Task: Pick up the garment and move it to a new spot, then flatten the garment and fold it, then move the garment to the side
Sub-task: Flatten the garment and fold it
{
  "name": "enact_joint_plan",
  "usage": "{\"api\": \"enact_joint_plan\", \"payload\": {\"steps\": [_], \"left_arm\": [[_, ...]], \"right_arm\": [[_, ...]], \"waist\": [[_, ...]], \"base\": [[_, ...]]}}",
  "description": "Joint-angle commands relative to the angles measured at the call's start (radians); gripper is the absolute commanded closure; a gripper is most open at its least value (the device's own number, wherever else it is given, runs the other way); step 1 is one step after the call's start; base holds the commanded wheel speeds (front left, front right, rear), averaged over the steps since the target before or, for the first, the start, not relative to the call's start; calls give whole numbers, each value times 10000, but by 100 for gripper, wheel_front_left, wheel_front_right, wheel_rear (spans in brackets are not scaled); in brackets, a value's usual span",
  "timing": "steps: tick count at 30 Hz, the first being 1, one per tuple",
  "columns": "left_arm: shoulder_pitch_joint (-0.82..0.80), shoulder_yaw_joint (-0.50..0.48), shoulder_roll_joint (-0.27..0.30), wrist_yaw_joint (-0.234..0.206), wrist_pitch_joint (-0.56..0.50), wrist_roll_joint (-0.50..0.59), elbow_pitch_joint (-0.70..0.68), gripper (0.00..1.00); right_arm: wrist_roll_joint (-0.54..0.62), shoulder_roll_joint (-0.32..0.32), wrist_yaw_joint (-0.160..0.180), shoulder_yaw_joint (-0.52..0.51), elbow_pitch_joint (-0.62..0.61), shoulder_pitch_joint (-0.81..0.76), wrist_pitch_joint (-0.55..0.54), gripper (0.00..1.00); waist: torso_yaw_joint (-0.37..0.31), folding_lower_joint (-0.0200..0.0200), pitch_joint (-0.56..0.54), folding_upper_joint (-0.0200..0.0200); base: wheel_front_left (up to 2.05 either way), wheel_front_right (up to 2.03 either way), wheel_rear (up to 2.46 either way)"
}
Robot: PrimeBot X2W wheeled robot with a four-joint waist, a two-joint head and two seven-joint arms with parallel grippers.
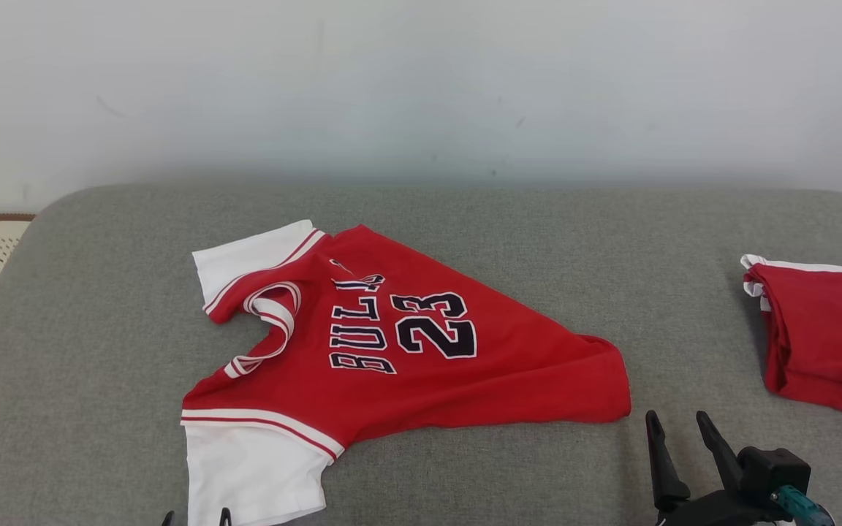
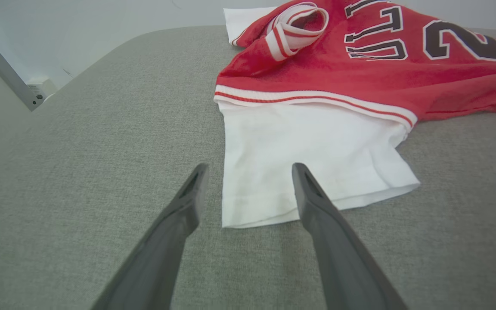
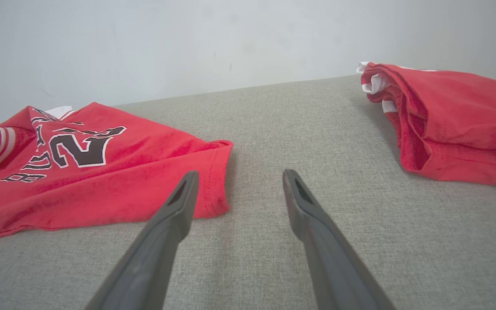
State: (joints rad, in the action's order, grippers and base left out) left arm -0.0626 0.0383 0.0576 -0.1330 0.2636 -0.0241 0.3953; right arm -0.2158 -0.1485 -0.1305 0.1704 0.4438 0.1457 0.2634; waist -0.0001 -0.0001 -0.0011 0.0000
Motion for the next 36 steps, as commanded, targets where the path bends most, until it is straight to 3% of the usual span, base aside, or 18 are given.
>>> {"api": "enact_joint_plan", "payload": {"steps": [1, 22, 36], "left_arm": [[165, -51, 51, 30, 12, 43, -49, 0], [475, -382, 11, 89, 12, -20, -829, 0], [362, -382, -29, 148, 12, -87, -836, 0]], "right_arm": [[39, 54, -3, -5, -51, -148, 10, 0], [1305, 233, -3, 143, -1503, -888, 10, 0], [1511, 153, -3, 199, -1579, -873, 10, 0]], "waist": [[-18, 1, -54, 0], [-182, 1, -505, 0], [-256, 1, -318, 0]], "base": [[0, 0, 0], [0, 0, 0], [0, 0, 0]]}}
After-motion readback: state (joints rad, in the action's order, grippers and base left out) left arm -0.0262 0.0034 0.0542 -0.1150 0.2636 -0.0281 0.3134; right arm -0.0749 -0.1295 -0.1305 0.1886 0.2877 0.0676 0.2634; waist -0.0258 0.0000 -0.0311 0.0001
